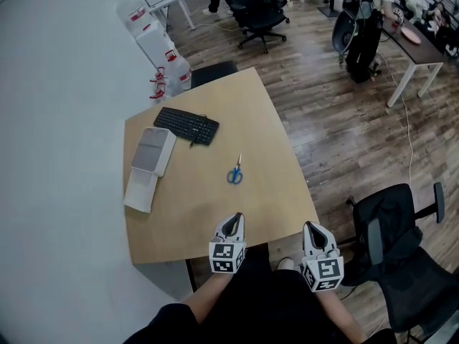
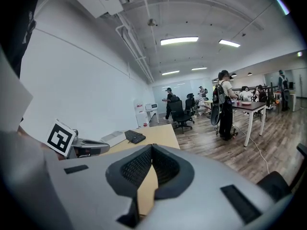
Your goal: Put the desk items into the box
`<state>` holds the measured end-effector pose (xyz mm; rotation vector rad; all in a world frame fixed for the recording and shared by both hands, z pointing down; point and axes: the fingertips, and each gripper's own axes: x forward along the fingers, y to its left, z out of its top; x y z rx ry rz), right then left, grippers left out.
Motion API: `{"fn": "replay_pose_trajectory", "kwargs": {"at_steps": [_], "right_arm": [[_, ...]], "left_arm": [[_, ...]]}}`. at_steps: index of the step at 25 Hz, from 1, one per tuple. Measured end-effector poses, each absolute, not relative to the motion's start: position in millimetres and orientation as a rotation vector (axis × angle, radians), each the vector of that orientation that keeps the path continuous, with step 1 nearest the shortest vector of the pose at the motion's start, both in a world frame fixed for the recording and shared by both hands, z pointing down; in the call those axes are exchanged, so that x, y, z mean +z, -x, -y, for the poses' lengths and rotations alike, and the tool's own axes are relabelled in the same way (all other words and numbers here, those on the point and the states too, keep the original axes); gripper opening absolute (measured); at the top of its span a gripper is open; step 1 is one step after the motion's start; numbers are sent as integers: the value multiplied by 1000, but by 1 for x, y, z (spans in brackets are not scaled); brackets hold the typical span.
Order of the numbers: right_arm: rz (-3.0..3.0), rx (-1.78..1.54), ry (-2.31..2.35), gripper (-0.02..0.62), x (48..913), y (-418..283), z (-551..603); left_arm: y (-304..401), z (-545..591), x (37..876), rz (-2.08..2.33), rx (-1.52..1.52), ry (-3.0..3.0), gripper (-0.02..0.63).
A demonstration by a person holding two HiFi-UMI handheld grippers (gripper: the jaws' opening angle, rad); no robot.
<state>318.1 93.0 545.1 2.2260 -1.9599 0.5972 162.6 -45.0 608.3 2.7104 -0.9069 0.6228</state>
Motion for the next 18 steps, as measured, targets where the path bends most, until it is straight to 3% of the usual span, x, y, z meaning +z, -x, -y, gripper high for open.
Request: {"fn": "replay_pose_trajectory", "kwargs": {"at_steps": [15,18], "right_arm": [[1926,649,-2124,60,565,-327,12],[1910,673,-2113,60,570,-327,24]], "left_arm": [[-180,179,718,868,830,-2522,25],[-187,197,744,813,884,-2480,87]]}}
